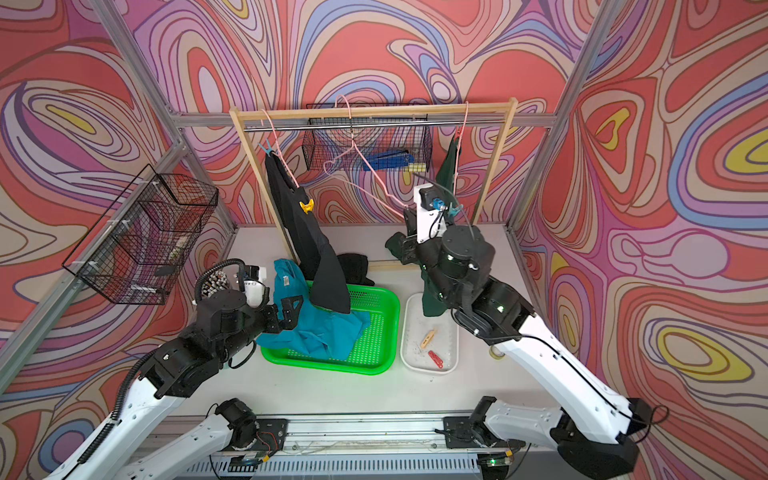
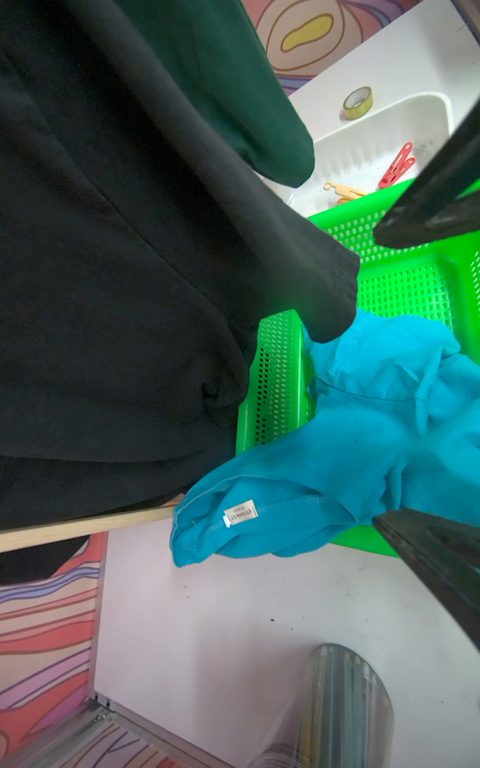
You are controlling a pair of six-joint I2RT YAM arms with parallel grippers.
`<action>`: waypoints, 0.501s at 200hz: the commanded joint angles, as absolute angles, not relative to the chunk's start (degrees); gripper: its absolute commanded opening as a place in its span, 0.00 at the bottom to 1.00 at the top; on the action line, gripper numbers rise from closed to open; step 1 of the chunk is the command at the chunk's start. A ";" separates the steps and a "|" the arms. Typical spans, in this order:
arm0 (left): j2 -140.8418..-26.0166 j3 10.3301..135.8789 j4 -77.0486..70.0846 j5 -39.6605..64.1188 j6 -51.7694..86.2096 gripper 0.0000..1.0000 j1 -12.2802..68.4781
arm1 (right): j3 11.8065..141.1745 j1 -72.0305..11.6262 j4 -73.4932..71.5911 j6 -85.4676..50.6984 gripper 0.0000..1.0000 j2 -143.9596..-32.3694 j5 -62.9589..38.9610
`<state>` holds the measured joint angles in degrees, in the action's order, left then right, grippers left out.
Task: Remove the clothespins securing t-shirts to the hanger
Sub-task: Place the hanger on the clothes rail.
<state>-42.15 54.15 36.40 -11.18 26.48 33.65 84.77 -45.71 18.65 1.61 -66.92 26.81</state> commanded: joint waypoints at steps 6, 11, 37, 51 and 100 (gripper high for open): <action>-43.68 56.29 42.80 -15.55 31.31 1.00 33.32 | 81.81 -45.61 13.82 -0.45 0.00 -66.38 29.75; -44.23 56.84 43.69 -15.82 31.77 1.00 33.27 | 81.14 -45.61 13.35 -0.70 0.00 -66.19 29.46; -46.65 58.90 46.48 -15.60 34.30 1.00 32.70 | 78.55 -45.62 12.57 -2.05 0.00 -65.09 27.53; -47.23 59.19 46.50 -15.13 35.77 1.00 32.41 | 78.09 -45.59 13.61 -2.67 0.07 -64.32 26.63; -53.03 59.53 48.92 -9.67 41.66 1.00 23.41 | 74.34 -45.61 18.29 -5.83 0.46 -58.68 24.16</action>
